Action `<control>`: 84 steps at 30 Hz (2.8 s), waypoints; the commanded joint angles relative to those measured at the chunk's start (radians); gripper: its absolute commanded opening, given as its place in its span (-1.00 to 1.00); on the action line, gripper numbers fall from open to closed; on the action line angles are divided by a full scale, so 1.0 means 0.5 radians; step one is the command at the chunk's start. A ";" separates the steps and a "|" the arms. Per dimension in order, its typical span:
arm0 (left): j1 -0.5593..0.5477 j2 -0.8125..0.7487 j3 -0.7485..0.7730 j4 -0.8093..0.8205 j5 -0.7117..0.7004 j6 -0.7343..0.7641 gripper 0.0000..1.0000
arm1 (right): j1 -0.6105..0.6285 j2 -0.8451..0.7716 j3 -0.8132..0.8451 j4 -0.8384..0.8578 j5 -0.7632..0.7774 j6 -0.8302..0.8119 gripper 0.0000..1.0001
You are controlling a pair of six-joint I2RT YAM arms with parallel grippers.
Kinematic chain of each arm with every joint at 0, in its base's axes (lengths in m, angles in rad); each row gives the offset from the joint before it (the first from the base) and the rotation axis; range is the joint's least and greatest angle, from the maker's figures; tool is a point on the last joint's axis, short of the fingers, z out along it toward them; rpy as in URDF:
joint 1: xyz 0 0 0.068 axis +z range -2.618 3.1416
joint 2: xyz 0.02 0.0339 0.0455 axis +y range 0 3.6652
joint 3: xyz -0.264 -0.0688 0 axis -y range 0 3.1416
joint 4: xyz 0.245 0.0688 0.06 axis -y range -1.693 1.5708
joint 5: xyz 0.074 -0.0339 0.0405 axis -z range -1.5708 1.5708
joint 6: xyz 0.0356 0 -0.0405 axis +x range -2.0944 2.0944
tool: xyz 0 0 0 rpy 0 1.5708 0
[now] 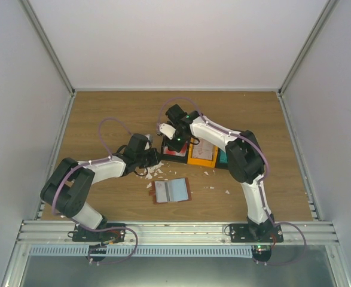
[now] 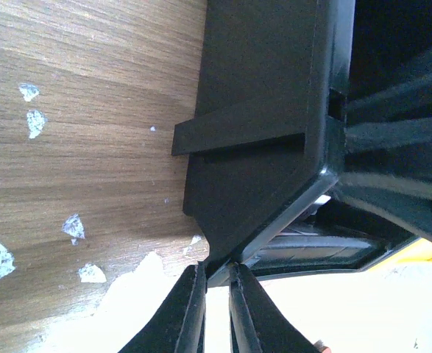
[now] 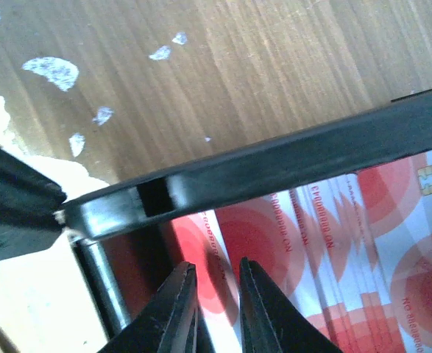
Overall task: Put the credit cards into the card holder
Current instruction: Pick up the credit card from the storage box.
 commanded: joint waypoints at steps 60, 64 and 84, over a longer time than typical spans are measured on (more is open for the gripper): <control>0.011 -0.884 -0.167 0.134 0.331 -0.001 -0.01 | -0.049 -1.232 -0.807 0.679 -0.274 1.282 -0.99; 0.011 -0.926 -0.149 0.174 0.620 -0.047 0.17 | -0.114 -1.466 -1.131 0.942 -0.668 1.713 -0.99; 0.009 -0.958 -0.242 0.346 0.946 -0.462 -0.87 | -0.186 -1.702 -1.897 2.013 -1.279 2.839 -0.99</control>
